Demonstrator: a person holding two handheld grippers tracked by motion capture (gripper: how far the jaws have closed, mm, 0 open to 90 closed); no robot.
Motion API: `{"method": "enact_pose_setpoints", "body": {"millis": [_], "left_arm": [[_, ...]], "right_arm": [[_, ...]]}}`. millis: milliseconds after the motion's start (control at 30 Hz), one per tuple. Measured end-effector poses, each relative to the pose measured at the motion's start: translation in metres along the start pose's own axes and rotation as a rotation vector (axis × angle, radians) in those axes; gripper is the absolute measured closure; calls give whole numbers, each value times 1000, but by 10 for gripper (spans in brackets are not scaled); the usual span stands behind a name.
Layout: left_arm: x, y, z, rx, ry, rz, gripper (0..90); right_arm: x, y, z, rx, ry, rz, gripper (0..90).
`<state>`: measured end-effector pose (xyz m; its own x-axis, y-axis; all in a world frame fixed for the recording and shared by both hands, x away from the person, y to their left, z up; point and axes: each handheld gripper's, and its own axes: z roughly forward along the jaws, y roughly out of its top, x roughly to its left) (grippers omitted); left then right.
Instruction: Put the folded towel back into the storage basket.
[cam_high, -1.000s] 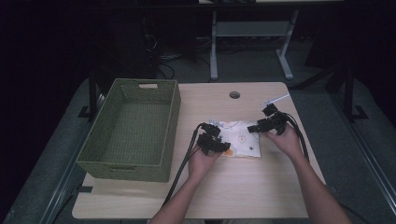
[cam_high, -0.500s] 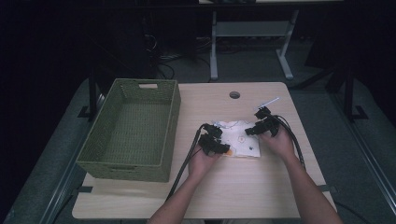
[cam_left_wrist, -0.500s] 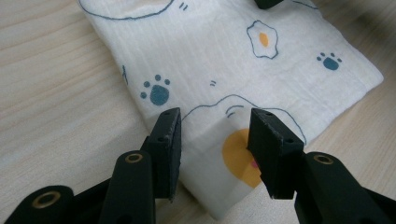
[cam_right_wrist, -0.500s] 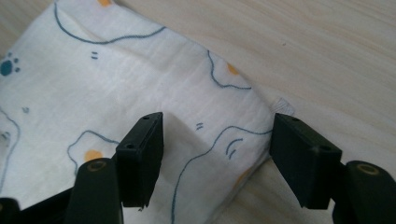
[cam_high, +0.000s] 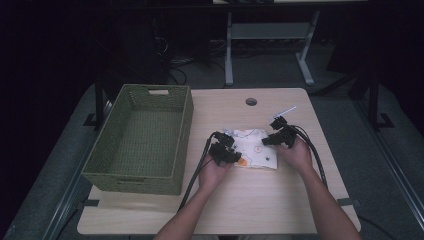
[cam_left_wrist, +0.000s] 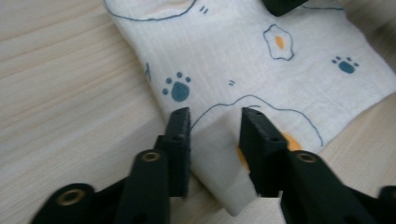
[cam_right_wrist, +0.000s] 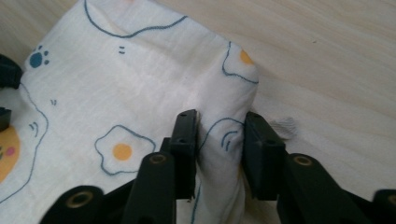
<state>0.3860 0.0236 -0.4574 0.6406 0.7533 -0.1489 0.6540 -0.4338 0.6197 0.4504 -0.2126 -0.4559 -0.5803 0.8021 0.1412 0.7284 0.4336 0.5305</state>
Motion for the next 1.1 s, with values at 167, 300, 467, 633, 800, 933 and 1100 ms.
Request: {"method": "enact_pose_setpoints", "body": {"millis": [167,300,467,633,800,933,1100], "left_arm": [[1,-2,1,-2,20,12,659],[4,-2,2,-7,-10,-9,781],[10,0,2,1,-58,-42,838],[14,-1,-2,-7,-90,-77,862],[14,1,-10,-39,-122,-90,870],[15,2,-14,-46,-151,-99,877],[17,3,-24,-79,-189,-113,878]], "right_arm": [[0,-1,0,-1,21,28,742],[-2,-2,0,-13,39,54,762],[-5,-5,-1,-17,74,98,781],[-8,-8,-4,-15,116,117,793],[-10,-11,-11,-24,146,133,795],[-11,-11,-18,-43,182,146,795],[-9,-10,-26,-60,214,154,795]]}}
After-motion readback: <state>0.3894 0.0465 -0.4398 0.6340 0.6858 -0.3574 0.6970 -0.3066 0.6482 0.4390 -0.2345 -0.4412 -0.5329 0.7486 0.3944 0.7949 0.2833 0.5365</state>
